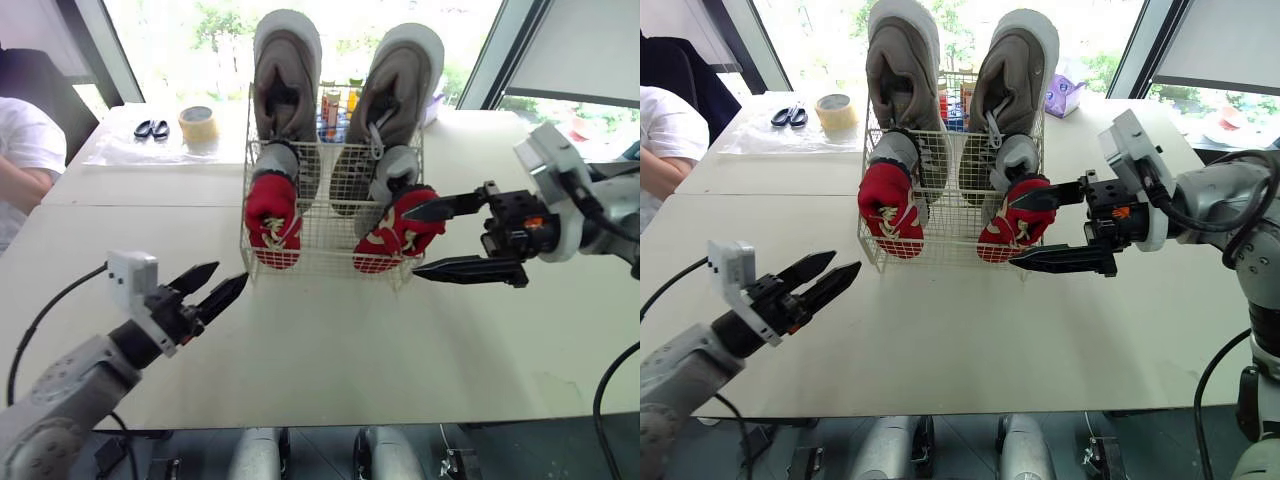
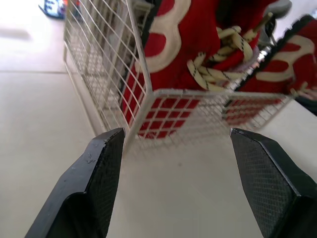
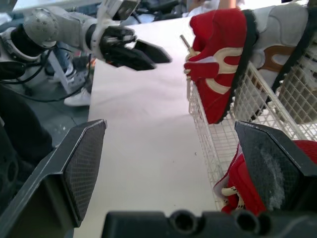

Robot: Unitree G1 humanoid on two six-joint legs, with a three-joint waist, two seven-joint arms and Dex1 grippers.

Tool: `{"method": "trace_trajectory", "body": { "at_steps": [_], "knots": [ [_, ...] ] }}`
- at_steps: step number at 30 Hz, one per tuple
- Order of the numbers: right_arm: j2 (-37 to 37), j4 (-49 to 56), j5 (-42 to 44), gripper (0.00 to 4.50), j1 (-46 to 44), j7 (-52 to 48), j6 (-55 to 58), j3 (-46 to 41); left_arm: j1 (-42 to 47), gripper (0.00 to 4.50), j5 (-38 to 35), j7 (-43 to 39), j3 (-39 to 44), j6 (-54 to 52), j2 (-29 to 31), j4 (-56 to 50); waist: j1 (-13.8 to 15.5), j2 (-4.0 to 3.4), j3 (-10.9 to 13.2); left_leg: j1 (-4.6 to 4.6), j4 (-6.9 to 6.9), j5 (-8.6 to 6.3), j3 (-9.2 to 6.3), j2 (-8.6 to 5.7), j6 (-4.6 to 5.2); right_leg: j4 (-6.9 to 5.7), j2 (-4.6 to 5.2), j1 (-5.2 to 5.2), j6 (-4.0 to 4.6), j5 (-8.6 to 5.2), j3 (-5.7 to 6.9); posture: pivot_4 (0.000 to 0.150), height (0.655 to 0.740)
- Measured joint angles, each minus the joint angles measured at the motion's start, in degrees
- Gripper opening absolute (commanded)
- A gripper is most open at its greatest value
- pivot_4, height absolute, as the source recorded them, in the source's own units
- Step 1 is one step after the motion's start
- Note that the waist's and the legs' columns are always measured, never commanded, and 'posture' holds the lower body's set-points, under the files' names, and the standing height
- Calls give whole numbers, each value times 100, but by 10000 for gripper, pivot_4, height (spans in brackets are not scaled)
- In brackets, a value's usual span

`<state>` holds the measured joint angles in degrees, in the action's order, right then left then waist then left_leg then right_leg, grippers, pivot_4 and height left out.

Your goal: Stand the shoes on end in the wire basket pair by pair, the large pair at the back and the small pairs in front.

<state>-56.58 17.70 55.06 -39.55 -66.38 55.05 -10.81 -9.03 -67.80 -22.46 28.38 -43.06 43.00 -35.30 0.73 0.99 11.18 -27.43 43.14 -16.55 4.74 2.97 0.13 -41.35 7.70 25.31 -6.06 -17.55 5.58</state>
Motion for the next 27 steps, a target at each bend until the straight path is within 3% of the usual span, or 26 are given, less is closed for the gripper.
{"method": "trace_trajectory", "body": {
  "at_steps": [3,8,12,15,17,22,27],
  "knots": [
    [250,1,587,45000,-155,619,224,-473,359,34627,-20,-353,510,-41,537,807,-5,-10,2,-2,-2,0,2,0,0,2,-1,2,4,2,1,1500,6675],
    [219,-13,1776,45000,-206,1490,688,-1278,603,34627,107,-764,257,-144,634,1181,-7,-11,0,-8,-2,0,16,-2,-2,22,6,-4,-13,11,-4,1500,6675],
    [6,-42,2512,45000,763,2085,1022,-2177,608,34627,140,-970,186,-284,642,1312,15,-4,-3,-6,-5,-3,17,-1,3,23,5,-7,-13,11,-3,1500,6675],
    [140,-73,2256,45000,2562,2211,1144,-2977,349,34627,414,-1181,111,-386,772,1491,21,11,-13,0,-8,-6,19,-3,8,25,4,-17,-15,11,0,1500,6675],
    [327,-214,1973,45000,3306,2206,1094,-3134,268,34627,857,-1289,-98,-310,791,1636,5,-31,-16,3,-6,-9,24,-5,16,22,5,-13,-15,12,-7,1500,6675],
    [237,-14,1106,45000,3953,1919,548,-2843,461,34627,1522,-1379,-452,95,478,1773,-27,-64,-32,12,-12,-5,20,8,9,18,-11,-5,-10,10,-13,1500,6675],
    [238,5,611,45000,3930,1717,152,-2307,477,34627,1827,-1427,-503,177,248,1847,-6,-65,-32,4,-12,-6,22,6,11,19,-6,0,-12,11,-13,1500,6675]
  ]
}}
